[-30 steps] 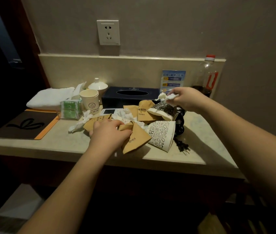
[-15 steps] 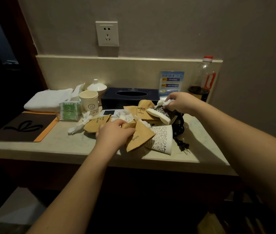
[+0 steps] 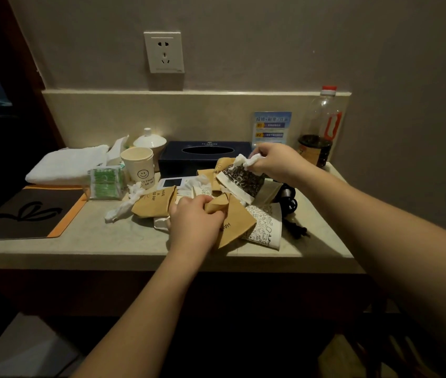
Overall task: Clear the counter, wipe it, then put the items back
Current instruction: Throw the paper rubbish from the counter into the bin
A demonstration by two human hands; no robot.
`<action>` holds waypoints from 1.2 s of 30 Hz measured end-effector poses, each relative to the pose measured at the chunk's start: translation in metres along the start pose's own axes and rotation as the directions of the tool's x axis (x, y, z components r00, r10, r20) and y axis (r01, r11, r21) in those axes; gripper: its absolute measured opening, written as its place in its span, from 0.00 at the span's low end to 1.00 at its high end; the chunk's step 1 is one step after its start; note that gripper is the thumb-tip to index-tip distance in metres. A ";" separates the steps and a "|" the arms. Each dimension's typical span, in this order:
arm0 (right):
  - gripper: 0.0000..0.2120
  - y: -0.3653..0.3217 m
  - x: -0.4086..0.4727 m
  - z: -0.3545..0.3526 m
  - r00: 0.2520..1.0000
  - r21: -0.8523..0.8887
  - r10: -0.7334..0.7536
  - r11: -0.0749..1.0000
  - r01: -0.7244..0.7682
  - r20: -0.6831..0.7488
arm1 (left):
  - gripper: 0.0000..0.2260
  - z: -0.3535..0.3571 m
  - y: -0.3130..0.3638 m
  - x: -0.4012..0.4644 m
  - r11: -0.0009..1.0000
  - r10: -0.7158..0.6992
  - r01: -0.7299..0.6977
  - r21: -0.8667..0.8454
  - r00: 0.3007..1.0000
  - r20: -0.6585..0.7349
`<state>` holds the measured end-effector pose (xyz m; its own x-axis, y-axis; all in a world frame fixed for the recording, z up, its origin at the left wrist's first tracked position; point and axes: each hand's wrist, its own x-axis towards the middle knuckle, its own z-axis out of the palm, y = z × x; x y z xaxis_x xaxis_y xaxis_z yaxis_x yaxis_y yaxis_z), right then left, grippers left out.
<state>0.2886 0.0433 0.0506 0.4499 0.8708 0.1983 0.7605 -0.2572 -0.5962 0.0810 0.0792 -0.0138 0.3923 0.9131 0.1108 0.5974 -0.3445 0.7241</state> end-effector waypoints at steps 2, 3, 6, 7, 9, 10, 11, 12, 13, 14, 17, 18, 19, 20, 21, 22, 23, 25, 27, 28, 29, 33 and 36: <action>0.05 -0.005 -0.003 0.004 0.999 0.019 -0.030 0.999 0.030 -0.020 | 0.17 0.000 -0.001 0.001 1.000 -0.002 0.002 -0.012 1.000 -0.004; 0.05 -0.006 -0.004 0.006 0.998 0.010 -0.047 0.999 0.047 -0.029 | 0.16 0.000 -0.002 0.001 1.000 -0.003 0.002 -0.015 1.000 -0.005; 0.06 -0.009 -0.007 0.013 0.997 -0.022 -0.072 0.997 0.072 -0.039 | 0.16 0.000 -0.002 0.001 1.000 0.010 -0.010 -0.023 1.000 0.000; 0.06 -0.009 -0.008 0.015 0.997 -0.019 -0.063 0.998 0.062 -0.035 | 0.16 -0.001 -0.002 0.001 0.999 0.011 -0.011 -0.030 1.000 0.004; 0.06 -0.010 -0.010 0.018 0.999 0.030 -0.034 0.999 0.034 -0.020 | 0.16 -0.001 -0.002 0.001 0.999 0.012 -0.011 -0.046 1.000 0.013; 0.06 -0.011 -0.012 0.018 1.000 0.066 -0.019 0.998 0.020 -0.010 | 0.16 -0.002 -0.002 0.001 0.999 0.018 -0.018 -0.052 1.000 0.016; 0.06 -0.013 -0.013 0.019 1.000 0.099 -0.006 0.995 0.006 0.005 | 0.15 -0.002 -0.003 0.001 0.998 0.030 -0.029 -0.059 0.999 0.018; 0.06 -0.014 -0.014 0.018 1.000 0.123 0.003 0.992 -0.006 0.022 | 0.15 -0.002 -0.003 0.001 0.997 0.046 -0.045 -0.066 0.999 0.019; 0.07 -0.015 -0.015 0.018 0.999 0.130 0.008 0.991 -0.013 0.034 | 0.15 -0.003 -0.002 0.002 0.995 0.062 -0.061 -0.074 0.998 0.018; 0.06 -0.016 -0.015 0.017 1.000 0.127 0.010 0.992 -0.013 0.030 | 0.15 -0.004 -0.002 0.003 0.994 0.074 -0.072 -0.081 0.997 0.015; 0.07 -0.018 -0.016 0.007 0.997 0.164 0.016 0.987 -0.004 -0.069 | 0.11 -0.014 0.000 0.009 0.986 0.093 -0.089 -0.143 0.995 0.022; 0.07 -0.018 -0.017 0.002 0.993 0.189 0.026 0.982 -0.004 -0.111 | 0.09 -0.019 0.000 0.012 0.982 0.101 -0.095 -0.162 0.994 0.031; 0.08 -0.017 -0.019 -0.003 0.988 0.209 0.036 0.978 -0.005 -0.149 | 0.07 -0.027 0.002 0.015 0.980 0.115 -0.108 -0.170 0.993 0.036; 0.07 -0.015 -0.021 -0.007 0.982 0.225 0.047 0.974 -0.005 -0.181 | 0.07 -0.035 0.003 0.018 0.977 0.131 -0.122 -0.173 0.991 0.038; 0.07 -0.013 -0.023 -0.010 0.976 0.236 0.058 0.972 -0.007 -0.212 | 0.07 -0.044 0.005 0.021 0.974 0.144 -0.135 -0.180 0.989 0.037; 0.07 -0.011 -0.025 -0.013 0.967 0.234 0.069 0.972 -0.010 -0.244 | 0.07 -0.054 0.007 0.023 0.971 0.153 -0.145 -0.192 0.988 0.031; 0.07 -0.009 -0.027 -0.014 0.957 0.219 0.079 0.976 -0.016 -0.279 | 0.06 -0.063 0.009 0.025 0.965 0.167 -0.159 -0.208 0.986 0.019; 0.08 -0.004 -0.032 -0.016 0.938 0.197 0.101 0.980 -0.035 -0.332 | 0.06 -0.081 0.012 0.026 0.949 0.199 -0.197 -0.245 0.980 -0.019; 0.08 -0.001 -0.038 -0.016 0.919 0.237 0.136 0.970 -0.049 -0.370 | 0.06 -0.094 0.014 0.024 0.923 0.223 -0.227 -0.311 0.974 -0.049; 0.07 0.000 -0.042 -0.017 0.910 0.282 0.156 0.958 -0.045 -0.384 | 0.06 -0.099 0.015 0.022 0.905 0.234 -0.238 -0.351 0.971 -0.056; 0.06 -0.001 -0.046 -0.017 0.902 0.347 0.176 0.937 -0.030 -0.395 | 0.07 -0.101 0.015 0.019 0.883 0.243 -0.246 -0.399 0.968 -0.060; 0.05 0.000 -0.083 -0.023 0.856 0.568 0.242 0.820 0.072 -0.458 | 0.07 -0.097 0.016 -0.010 0.727 0.266 -0.238 -0.645 0.962 -0.055; 0.06 0.010 -0.129 -0.020 0.826 0.664 0.292 0.737 0.127 -0.482 | 0.08 -0.078 0.016 -0.041 0.674 0.294 -0.214 -0.707 0.956 -0.009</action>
<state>0.2477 -0.0804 0.0348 0.8193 0.4423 0.3649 0.3071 0.1989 -0.9307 0.0195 0.0536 0.0465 0.5445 0.7733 0.3248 -0.1754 -0.2737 0.9457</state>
